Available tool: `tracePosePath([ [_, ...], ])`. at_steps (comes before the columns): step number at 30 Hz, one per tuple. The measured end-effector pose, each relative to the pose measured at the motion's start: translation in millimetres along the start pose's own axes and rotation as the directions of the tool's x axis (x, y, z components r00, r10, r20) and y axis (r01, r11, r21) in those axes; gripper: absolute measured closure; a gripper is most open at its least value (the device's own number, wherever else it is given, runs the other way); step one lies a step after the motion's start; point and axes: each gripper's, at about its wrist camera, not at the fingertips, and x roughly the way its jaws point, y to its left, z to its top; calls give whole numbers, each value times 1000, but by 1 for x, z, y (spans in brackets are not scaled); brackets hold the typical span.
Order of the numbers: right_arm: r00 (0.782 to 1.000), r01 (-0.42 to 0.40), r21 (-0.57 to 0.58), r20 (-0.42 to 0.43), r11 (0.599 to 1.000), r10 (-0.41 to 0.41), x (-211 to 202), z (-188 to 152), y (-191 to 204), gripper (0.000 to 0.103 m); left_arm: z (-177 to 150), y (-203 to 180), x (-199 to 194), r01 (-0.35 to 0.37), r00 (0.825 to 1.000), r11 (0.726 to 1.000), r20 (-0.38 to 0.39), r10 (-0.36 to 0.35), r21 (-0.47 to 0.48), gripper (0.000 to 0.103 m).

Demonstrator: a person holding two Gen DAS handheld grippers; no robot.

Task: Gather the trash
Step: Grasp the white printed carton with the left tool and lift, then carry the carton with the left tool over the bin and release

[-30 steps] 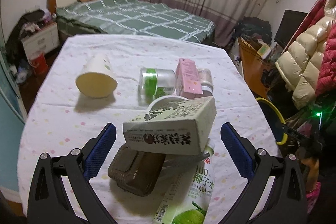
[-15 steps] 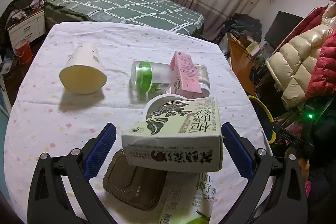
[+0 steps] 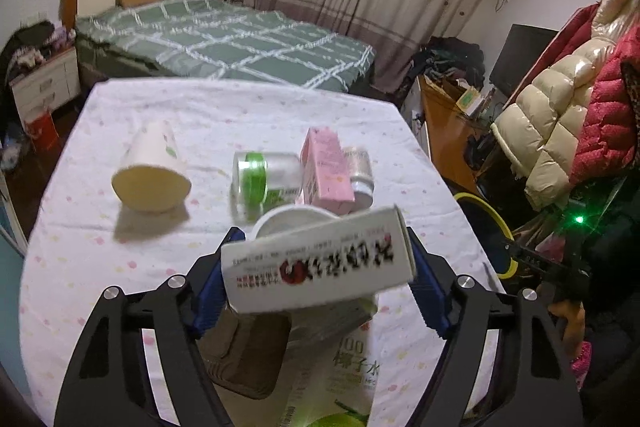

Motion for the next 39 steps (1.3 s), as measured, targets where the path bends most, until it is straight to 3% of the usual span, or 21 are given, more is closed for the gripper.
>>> tracePosePath([
  [7, 1000, -3, 11, 24, 1000, 3, -9, -1, -5, 52, 10, -23, -18, -60, 996, 997, 69, 57, 53, 28],
  [17, 998, 0, 29, 59, 1000, -1, -21, -1, -17, 52, 25, -49, -28, -79, 989, 994, 130, 68, 78, 28],
  [26, 995, 19, 44, 94, 999, -23, -39, -4, -37, 52, 33, -87, -28, -28, 990, 994, 142, 13, 106, 28],
  [33, 988, 67, 74, 131, 995, -77, -61, -13, -67, 52, 35, -146, -3, 42, 993, 983, 105, -61, 178, 28],
  [39, 983, 102, 131, 140, 986, -120, -74, -23, -100, 52, 38, -213, 37, 122, 989, 958, 51, -140, 258, 28],
])
